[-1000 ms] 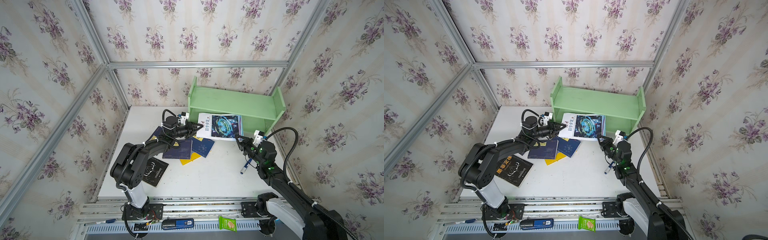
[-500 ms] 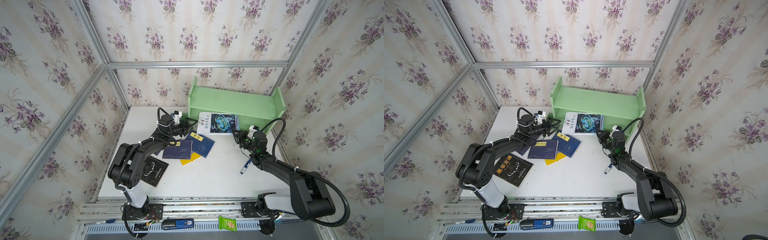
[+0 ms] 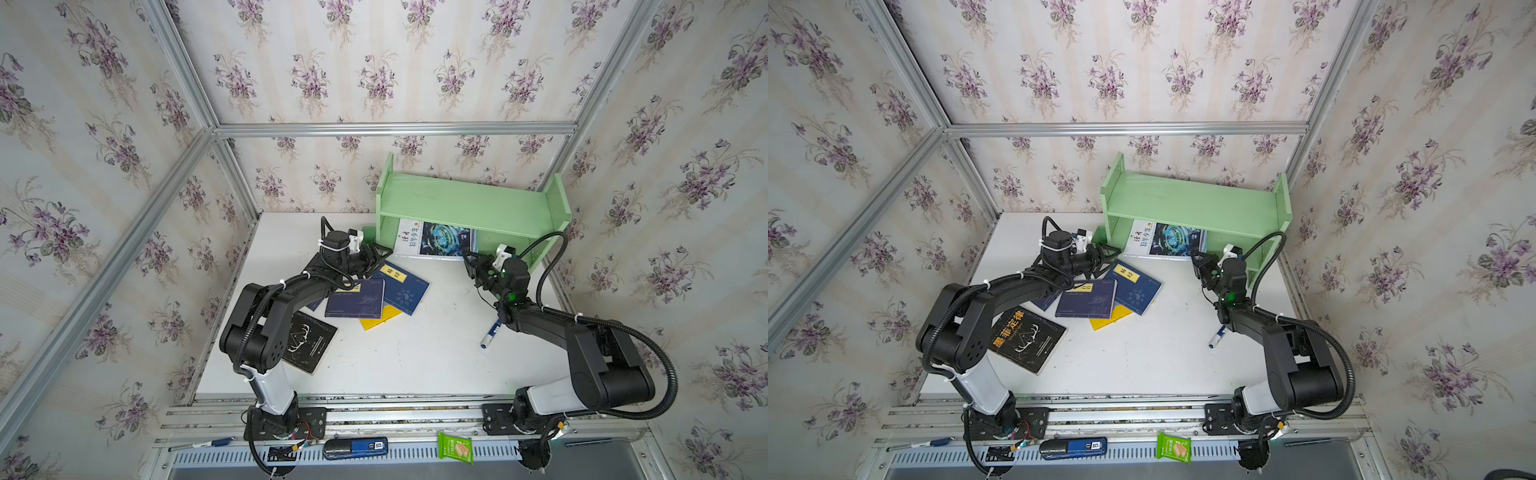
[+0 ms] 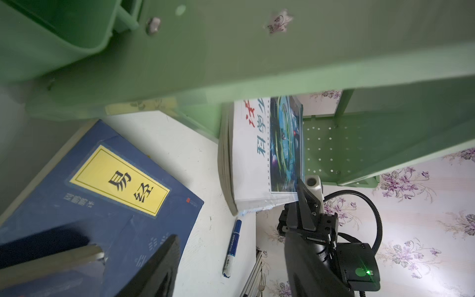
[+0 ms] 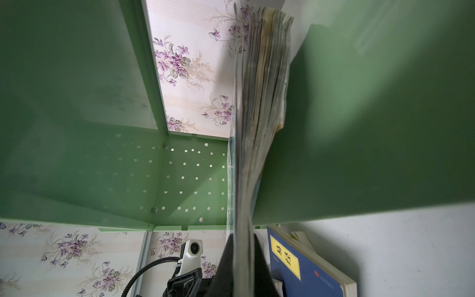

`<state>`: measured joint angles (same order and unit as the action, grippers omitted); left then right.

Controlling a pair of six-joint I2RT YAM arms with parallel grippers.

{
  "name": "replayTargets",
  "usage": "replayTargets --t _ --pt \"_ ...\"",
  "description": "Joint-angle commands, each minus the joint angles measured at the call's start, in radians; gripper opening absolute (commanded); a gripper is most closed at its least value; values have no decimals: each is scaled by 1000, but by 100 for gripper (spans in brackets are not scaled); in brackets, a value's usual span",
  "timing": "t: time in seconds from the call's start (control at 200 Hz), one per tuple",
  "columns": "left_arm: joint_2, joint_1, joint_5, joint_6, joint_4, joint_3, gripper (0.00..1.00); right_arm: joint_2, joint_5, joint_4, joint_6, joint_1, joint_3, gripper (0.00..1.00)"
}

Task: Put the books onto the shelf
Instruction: 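Carry the upright magazine with the right gripper toward the green shelf's lower opening, then push the magazine into the shelf with the right gripper while the left gripper presses it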

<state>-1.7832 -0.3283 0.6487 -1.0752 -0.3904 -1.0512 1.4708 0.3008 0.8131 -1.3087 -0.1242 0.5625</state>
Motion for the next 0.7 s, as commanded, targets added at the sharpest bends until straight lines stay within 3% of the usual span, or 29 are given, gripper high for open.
replayTargets --t 0.0,0.22,0.52,0.695 --pt "-11 -8 1 -23 -24 -31 63 17 1 115 -4 0 19 0" --pt "-59 -49 -30 -89 -39 -65 42 99 46 210 -49 0 35 0" --pt "-15 -75 -154 -152 -38 1 42 170 93 338 -76 0 20 0" --pt "-7 -82 -204 -187 -28 26 36 252 137 456 -125 0 20 1"
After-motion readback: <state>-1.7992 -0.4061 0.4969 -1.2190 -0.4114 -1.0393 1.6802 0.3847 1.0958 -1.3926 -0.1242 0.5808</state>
